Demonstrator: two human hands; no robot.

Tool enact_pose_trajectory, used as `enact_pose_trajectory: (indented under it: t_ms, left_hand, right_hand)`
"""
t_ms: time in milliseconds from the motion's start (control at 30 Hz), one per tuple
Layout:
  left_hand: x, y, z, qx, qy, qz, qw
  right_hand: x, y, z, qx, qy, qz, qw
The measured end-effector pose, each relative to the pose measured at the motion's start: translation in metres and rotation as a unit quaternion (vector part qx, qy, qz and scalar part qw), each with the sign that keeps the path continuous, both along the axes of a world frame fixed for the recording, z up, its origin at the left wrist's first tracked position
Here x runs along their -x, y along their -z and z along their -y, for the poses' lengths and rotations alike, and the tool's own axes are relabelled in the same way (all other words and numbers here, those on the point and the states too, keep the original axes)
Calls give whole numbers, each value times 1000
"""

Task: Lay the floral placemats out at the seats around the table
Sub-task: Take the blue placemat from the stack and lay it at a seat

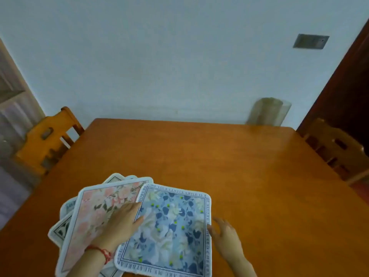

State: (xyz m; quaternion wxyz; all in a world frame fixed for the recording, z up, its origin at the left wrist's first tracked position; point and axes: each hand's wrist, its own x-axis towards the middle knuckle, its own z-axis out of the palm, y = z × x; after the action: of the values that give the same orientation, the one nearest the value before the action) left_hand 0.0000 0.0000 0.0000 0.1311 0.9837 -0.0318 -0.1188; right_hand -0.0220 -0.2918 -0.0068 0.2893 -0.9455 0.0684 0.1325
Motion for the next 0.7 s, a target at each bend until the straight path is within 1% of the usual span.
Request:
enact_pose_trajectory:
  t_ms: [167, 333, 467, 567, 633, 700]
  left_hand:
    - [-10, 39, -15, 38, -11, -34, 999]
    - [-13, 58, -18, 52, -25, -46, 997]
    - [-15, 69, -22, 69, -45, -61, 995]
    - [-17, 77, -19, 116, -77, -88, 986]
    - [-18, 80, -17, 148, -108, -86, 979]
    - [-19, 82, -18, 151, -129, -74, 977]
  right_hand:
    - [-9, 32, -5, -13, 22, -43, 999]
    - [-6, 60, -5, -18, 47, -59, 997]
    - [-8, 71, -6, -46, 62, -37, 996]
    - [-13, 74, -6, -91, 97, -37, 990]
    - [-15, 77, -8, -107, 127, -40, 985]
    - [-15, 81, -10, -111, 147, -37, 982]
